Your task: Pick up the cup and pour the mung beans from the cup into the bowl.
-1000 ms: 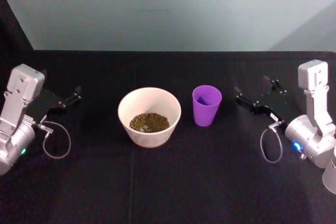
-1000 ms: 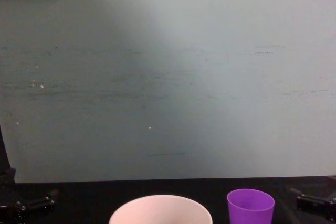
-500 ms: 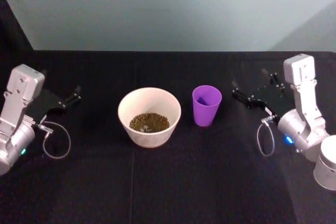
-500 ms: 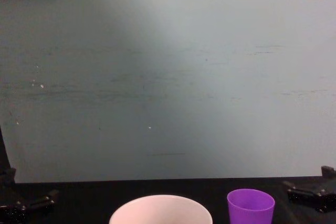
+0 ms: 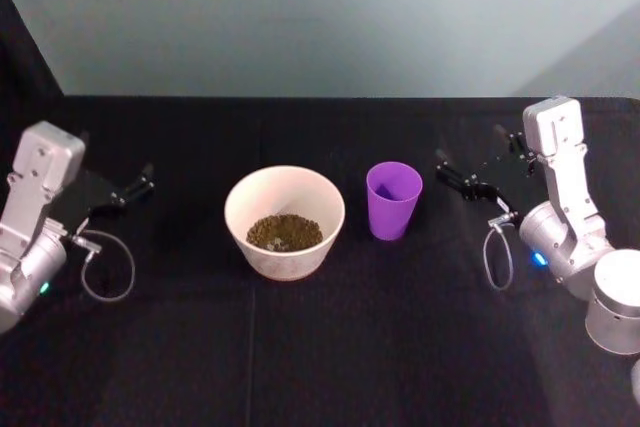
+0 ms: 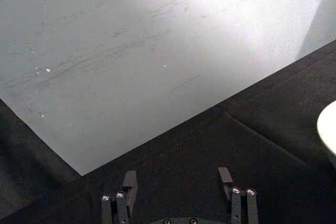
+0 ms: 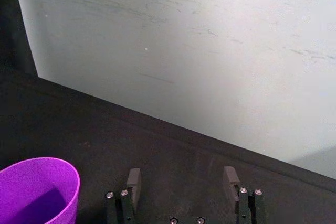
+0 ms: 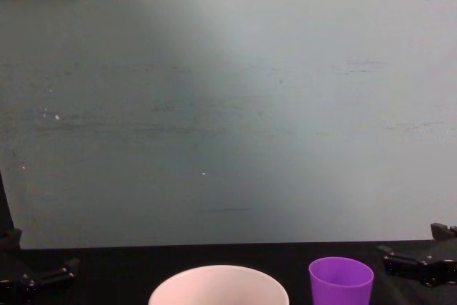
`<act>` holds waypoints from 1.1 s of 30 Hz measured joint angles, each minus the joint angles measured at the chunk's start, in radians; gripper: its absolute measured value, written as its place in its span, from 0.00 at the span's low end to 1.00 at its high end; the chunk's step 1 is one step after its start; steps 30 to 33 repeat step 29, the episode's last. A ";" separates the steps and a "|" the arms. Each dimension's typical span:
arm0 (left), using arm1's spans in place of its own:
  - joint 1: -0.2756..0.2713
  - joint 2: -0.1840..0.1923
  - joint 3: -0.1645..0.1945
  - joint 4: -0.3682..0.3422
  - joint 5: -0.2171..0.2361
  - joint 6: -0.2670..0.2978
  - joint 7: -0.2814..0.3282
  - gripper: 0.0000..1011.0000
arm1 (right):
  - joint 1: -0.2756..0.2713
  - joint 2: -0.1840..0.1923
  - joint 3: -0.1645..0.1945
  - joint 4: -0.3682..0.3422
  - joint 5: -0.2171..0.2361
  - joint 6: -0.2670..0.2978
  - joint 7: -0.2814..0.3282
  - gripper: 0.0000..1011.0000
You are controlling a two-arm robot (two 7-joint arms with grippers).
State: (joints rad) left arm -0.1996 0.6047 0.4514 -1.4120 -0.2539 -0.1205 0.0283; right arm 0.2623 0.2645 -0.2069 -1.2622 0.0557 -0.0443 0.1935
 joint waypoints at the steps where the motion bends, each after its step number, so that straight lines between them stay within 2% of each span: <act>1: 0.000 0.000 0.000 0.000 0.000 0.000 0.000 0.99 | 0.000 0.000 0.000 0.000 0.001 -0.001 0.001 0.99; 33: 0.000 0.000 0.000 0.000 0.000 0.000 0.000 0.99 | -0.004 0.002 0.004 0.000 0.011 -0.010 0.009 0.99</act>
